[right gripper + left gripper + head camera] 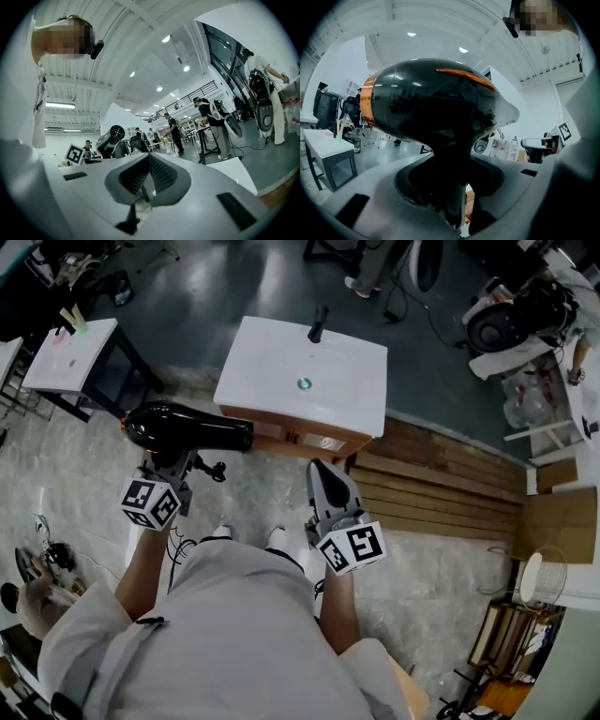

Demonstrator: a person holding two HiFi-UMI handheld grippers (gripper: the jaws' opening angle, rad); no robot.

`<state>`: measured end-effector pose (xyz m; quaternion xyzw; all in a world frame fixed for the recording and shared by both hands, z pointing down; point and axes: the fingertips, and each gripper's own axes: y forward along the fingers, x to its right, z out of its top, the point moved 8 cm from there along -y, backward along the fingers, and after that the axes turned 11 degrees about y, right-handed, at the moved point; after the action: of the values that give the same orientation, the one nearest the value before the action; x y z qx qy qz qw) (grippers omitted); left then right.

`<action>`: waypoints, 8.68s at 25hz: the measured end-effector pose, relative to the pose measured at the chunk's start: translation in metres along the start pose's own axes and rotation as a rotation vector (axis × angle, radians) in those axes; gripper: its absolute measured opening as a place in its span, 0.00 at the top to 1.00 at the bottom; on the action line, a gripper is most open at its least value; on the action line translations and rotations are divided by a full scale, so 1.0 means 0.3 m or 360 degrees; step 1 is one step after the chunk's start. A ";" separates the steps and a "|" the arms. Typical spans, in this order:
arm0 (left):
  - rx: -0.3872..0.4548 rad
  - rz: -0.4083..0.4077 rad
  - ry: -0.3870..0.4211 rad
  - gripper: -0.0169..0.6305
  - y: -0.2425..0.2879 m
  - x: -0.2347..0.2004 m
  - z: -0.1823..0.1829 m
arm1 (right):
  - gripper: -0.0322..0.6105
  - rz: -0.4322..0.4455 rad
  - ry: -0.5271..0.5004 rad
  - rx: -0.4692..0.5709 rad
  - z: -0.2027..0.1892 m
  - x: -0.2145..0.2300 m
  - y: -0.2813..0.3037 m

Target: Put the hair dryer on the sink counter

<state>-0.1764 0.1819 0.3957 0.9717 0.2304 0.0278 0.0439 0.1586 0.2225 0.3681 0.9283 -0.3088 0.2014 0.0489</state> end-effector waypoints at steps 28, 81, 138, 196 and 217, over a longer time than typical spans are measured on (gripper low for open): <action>-0.0059 0.0142 -0.0003 0.71 -0.016 0.243 -0.015 | 0.94 0.0109 0.0112 -0.0082 -0.007 0.192 -0.127; -0.0099 0.0116 -0.0035 0.71 0.551 -0.138 -0.029 | 0.94 0.0018 0.0114 -0.0178 0.048 0.469 0.401; -0.0712 -0.0056 -0.0391 0.71 1.489 -0.371 -0.431 | 0.94 0.0013 0.0261 -0.0439 0.024 0.910 1.062; -0.1285 -0.0080 -0.0306 0.71 1.855 -0.405 -0.776 | 0.94 0.0023 0.0392 -0.0628 -0.053 1.163 1.161; -0.1279 -0.0163 -0.0247 0.57 1.825 -0.411 -0.740 | 0.94 0.0031 0.0380 -0.0606 -0.052 1.125 1.151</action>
<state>-0.0590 -0.3447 0.6660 0.8637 0.2452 0.0401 0.4384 0.1942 -0.2389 0.5072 0.8689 -0.3421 0.2483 0.2576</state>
